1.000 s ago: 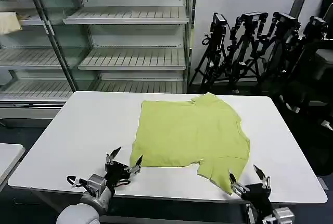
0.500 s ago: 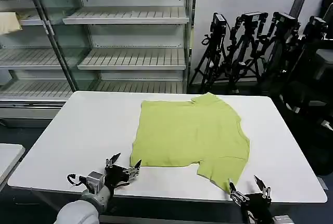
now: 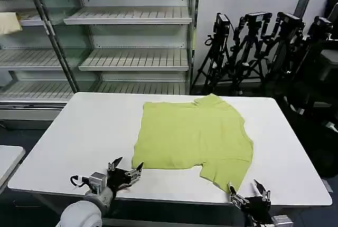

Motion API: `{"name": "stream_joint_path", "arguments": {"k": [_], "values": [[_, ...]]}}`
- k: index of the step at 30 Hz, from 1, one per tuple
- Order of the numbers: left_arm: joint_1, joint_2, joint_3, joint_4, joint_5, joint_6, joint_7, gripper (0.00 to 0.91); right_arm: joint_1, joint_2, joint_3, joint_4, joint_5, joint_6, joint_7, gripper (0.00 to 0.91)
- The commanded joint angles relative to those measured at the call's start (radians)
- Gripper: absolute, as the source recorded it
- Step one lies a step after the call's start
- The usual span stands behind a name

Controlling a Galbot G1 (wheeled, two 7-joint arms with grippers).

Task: Fold and organize the clothes.

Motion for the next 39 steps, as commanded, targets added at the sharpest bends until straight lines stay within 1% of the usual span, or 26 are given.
{"name": "stream_joint_path", "arguments": {"k": [1, 2, 3, 4, 10, 13, 15, 23, 26, 30, 32, 33, 36, 39], "values": [[-0.004, -0.003, 0.0, 0.015, 0.001, 0.008, -0.001, 0.484, 0.008, 0.0, -0.009, -0.012, 0.004, -0.032, 0.001, 0.746], [-0.002, -0.003, 0.002, 0.015, 0.009, 0.008, -0.001, 0.05, 0.008, 0.0, -0.011, -0.013, 0.005, -0.032, 0.0, 0.302], [-0.001, -0.003, 0.003, 0.018, 0.02, 0.008, -0.002, 0.02, 0.008, -0.001, -0.014, -0.014, 0.005, -0.033, -0.003, 0.151], [0.0, -0.004, 0.003, 0.02, 0.026, 0.008, 0.001, 0.02, 0.009, -0.002, -0.016, -0.014, 0.007, -0.036, -0.009, 0.01], [0.014, -0.007, 0.004, 0.009, 0.032, 0.008, 0.005, 0.02, 0.018, -0.008, -0.022, -0.019, 0.049, -0.082, -0.019, 0.0], [0.019, -0.008, 0.005, 0.003, 0.036, 0.008, 0.006, 0.02, 0.018, -0.01, -0.021, -0.018, 0.07, -0.092, -0.021, 0.0], [0.022, -0.009, 0.007, 0.0, 0.038, 0.008, 0.007, 0.02, 0.017, -0.009, -0.02, -0.017, 0.072, -0.088, -0.023, 0.0], [0.031, -0.015, 0.011, -0.011, 0.048, 0.008, 0.012, 0.02, 0.001, -0.007, -0.014, 0.011, 0.064, -0.017, -0.051, 0.0], [0.033, -0.017, 0.01, -0.019, 0.048, 0.008, 0.016, 0.02, 0.017, -0.011, -0.006, 0.027, 0.058, -0.008, -0.058, 0.0], [0.043, -0.002, 0.012, -0.073, 0.057, 0.008, 0.031, 0.02, 0.094, -0.022, 0.017, 0.043, 0.07, -0.012, -0.07, 0.0], [0.035, 0.004, 0.01, -0.089, 0.08, 0.008, 0.056, 0.02, 0.159, -0.033, 0.024, 0.032, 0.08, -0.031, -0.068, 0.0], [0.019, 0.005, 0.008, -0.086, 0.085, 0.008, 0.064, 0.02, 0.22, -0.039, 0.025, 0.014, 0.091, -0.056, -0.06, 0.0], [-0.054, 0.004, 0.001, -0.048, 0.099, 0.008, 0.104, 0.02, 0.343, -0.056, 0.018, -0.011, 0.129, -0.081, -0.046, 0.0], [-0.134, -0.002, 0.01, -0.006, 0.088, 0.008, 0.121, 0.02, 0.439, -0.073, 0.002, -0.057, 0.13, -0.096, -0.047, 0.0]]}}
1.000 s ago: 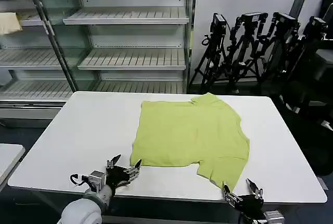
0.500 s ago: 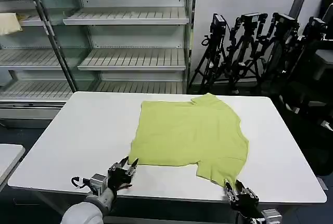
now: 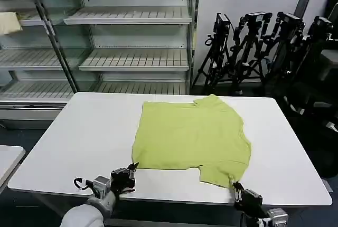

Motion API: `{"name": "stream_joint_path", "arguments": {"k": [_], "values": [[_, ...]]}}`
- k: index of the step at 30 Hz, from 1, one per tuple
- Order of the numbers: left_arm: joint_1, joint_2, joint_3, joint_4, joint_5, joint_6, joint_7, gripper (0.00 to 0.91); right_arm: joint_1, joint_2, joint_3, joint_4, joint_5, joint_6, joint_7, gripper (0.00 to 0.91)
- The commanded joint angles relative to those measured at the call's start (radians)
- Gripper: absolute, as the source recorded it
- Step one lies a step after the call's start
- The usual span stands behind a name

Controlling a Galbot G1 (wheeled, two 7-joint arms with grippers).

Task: Fold and organize the clothes.

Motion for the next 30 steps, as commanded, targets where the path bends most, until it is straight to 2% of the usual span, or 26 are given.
{"name": "stream_joint_path", "arguments": {"k": [1, 3, 13, 30], "values": [[-0.12, 0.002, 0.001, 0.038, 0.007, -0.007, 0.047, 0.03, 0.274, -0.029, -0.002, -0.057, 0.033, -0.034, 0.004, 0.0], [-0.17, -0.01, 0.0, 0.059, -0.016, -0.007, 0.046, 0.02, 0.346, -0.037, -0.013, -0.118, 0.033, -0.039, 0.001, 0.0], [-0.3, -0.082, 0.011, 0.209, -0.112, -0.013, 0.039, 0.02, 0.465, -0.043, -0.065, -0.345, -0.006, -0.017, -0.04, 0.0], [-0.371, -0.099, 0.04, 0.351, -0.148, -0.041, 0.064, 0.02, 0.574, -0.041, -0.127, -0.468, -0.017, 0.005, -0.081, 0.0]]}}
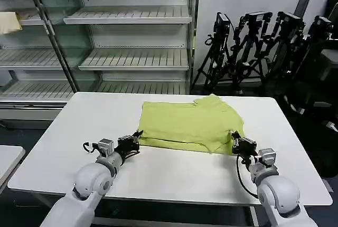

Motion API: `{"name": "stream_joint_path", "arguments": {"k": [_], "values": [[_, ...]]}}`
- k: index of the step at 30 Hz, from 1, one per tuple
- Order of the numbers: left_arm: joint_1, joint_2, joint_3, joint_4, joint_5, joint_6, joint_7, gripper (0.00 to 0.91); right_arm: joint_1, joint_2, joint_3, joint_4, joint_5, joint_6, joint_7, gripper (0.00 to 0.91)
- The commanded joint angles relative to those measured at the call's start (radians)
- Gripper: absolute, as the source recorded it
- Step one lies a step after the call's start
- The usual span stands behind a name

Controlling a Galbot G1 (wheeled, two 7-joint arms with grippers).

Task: Fold and organize the clothes.

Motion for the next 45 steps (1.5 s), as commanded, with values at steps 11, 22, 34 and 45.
{"name": "stream_joint_path", "arguments": {"k": [11, 22, 34, 45], "values": [[-0.063, -0.006, 0.014, 0.083, -0.017, -0.011, 0.012, 0.02, 0.082, -0.007, -0.029, -0.104, 0.0, 0.011, -0.03, 0.0], [-0.096, -0.006, 0.043, 0.136, 0.006, -0.027, 0.025, 0.907, 0.101, 0.004, -0.036, -0.141, -0.006, 0.01, -0.02, 0.907], [-0.103, 0.033, 0.015, 0.121, 0.033, -0.025, 0.02, 0.907, 0.063, -0.031, 0.026, -0.055, 0.08, -0.041, 0.052, 0.907], [0.054, 0.1, 0.012, -0.107, -0.01, 0.031, -0.04, 0.907, -0.216, -0.038, 0.091, 0.155, 0.085, -0.082, 0.076, 0.907]]}}
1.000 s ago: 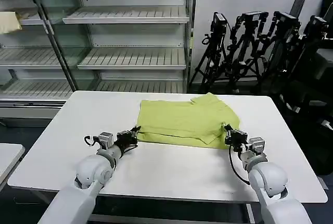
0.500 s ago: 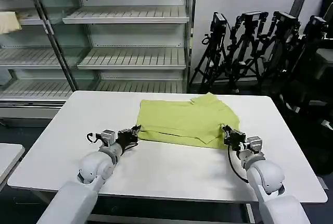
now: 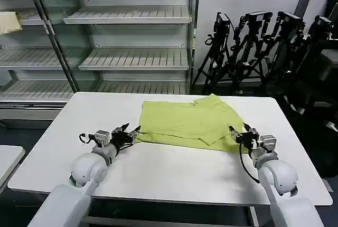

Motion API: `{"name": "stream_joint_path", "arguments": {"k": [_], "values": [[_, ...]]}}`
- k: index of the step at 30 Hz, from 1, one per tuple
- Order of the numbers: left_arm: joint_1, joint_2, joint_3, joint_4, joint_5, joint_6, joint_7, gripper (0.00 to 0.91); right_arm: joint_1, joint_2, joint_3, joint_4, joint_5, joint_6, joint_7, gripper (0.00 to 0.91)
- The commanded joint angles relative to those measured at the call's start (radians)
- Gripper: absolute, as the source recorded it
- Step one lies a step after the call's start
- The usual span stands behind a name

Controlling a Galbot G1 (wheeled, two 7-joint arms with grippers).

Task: Fold and organize the clothes.

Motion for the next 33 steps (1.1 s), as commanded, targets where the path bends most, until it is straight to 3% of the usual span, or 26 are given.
{"name": "stream_joint_path", "arguments": {"k": [1, 8, 9, 10, 11, 12, 13, 14, 33], "values": [[0.085, 0.03, 0.0, -0.112, -0.008, 0.023, -0.027, 0.907, -0.175, -0.008, 0.035, 0.124, -0.002, -0.025, 0.022, 0.907], [0.073, 0.017, -0.001, -0.068, -0.015, 0.023, -0.056, 0.907, -0.186, -0.008, 0.043, 0.092, -0.016, -0.026, 0.046, 0.907], [0.068, 0.016, -0.001, -0.065, -0.015, 0.024, -0.06, 0.907, -0.186, -0.008, 0.042, 0.091, -0.015, -0.025, 0.054, 0.736], [0.065, 0.015, 0.001, -0.06, -0.015, 0.024, -0.067, 0.907, -0.185, -0.005, 0.04, 0.088, -0.012, -0.025, 0.065, 0.101], [0.064, 0.013, 0.004, -0.053, -0.014, 0.024, -0.073, 0.907, -0.184, -0.005, 0.037, 0.081, -0.012, -0.025, 0.067, 0.0], [0.06, 0.012, 0.009, -0.046, -0.011, 0.024, -0.075, 0.907, -0.182, -0.005, 0.033, 0.071, -0.014, -0.025, 0.067, 0.0], [0.058, 0.01, 0.013, -0.036, -0.004, 0.024, -0.076, 0.262, -0.181, -0.005, 0.031, 0.065, -0.015, -0.026, 0.067, 0.0], [0.056, 0.007, 0.016, -0.025, 0.006, 0.024, -0.076, 0.01, -0.178, -0.005, 0.03, 0.058, -0.014, -0.025, 0.065, 0.0], [0.043, 0.003, 0.03, 0.043, 0.035, 0.023, -0.043, 0.01, -0.16, -0.008, 0.026, 0.038, -0.003, -0.025, 0.041, 0.0]]}}
